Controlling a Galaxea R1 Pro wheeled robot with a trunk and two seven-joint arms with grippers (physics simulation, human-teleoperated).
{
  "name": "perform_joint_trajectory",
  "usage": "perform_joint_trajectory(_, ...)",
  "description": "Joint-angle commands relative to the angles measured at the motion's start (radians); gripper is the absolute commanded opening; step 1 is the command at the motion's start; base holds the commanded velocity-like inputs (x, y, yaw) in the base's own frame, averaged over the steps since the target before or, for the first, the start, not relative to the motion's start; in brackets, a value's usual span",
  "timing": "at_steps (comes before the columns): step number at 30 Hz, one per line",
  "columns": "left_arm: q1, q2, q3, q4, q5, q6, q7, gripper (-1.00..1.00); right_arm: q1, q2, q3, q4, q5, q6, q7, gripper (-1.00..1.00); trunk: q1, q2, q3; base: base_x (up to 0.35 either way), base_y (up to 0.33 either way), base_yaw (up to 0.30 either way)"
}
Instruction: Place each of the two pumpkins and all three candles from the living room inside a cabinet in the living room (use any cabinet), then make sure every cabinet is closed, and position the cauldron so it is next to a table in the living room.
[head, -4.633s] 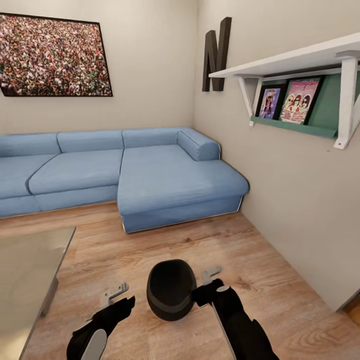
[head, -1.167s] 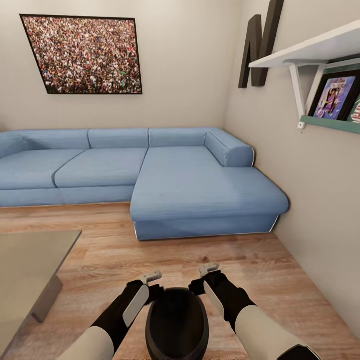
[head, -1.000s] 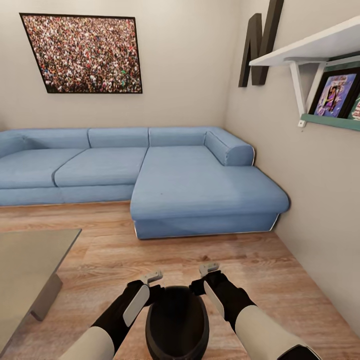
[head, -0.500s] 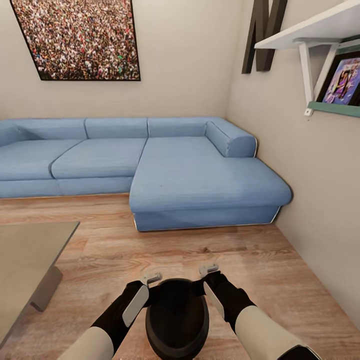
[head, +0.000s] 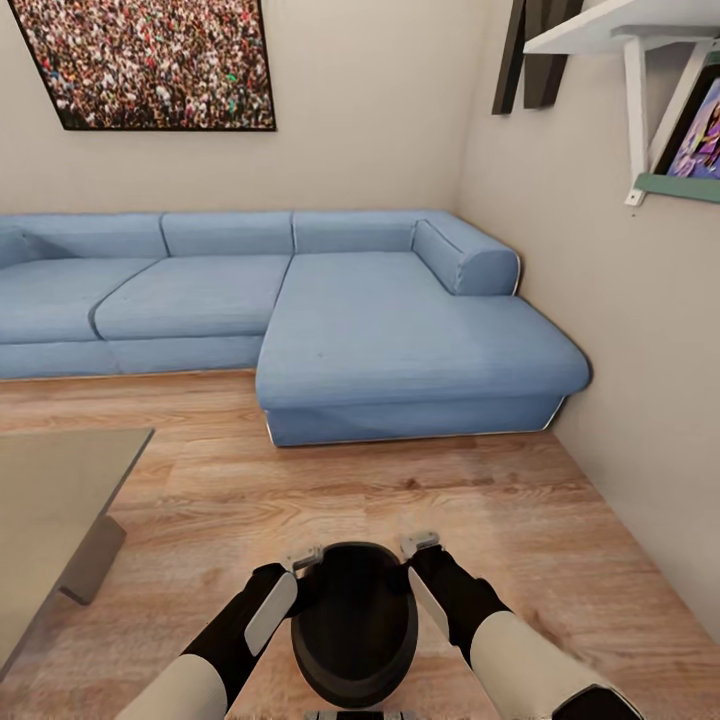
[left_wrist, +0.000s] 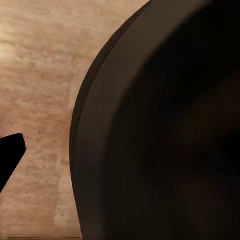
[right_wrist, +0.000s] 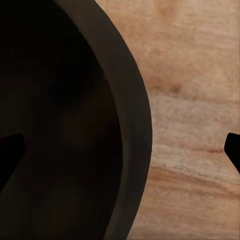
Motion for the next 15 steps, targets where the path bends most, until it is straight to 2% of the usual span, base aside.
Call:
perform_joint_trajectory(1, -0.001, 0.001, -0.004, 0.001, 0.009, 0.001, 0.01, 1.0, -0.002, 0.0, 0.004, 0.003, -0.011, -0.002, -0.009, 1.0, 0.0, -0.001, -0.005, 0.0, 0.0, 0.0)
perform_joint_trajectory(7, -0.001, 0.001, -0.004, 0.005, 0.007, -0.001, 0.009, 1.0, -0.007, 0.0, 0.004, 0.043, -0.011, -0.093, -0.009, 1.0, 0.003, -0.002, -0.028, 0.0, 0.0, 0.0)
perform_joint_trajectory(15, 0.0, 0.002, -0.004, 0.006, 0.006, -0.004, 0.008, 1.0, -0.01, 0.0, 0.004, 0.056, -0.011, -0.113, -0.008, 1.0, 0.006, -0.004, -0.059, 0.0, 0.0, 0.0)
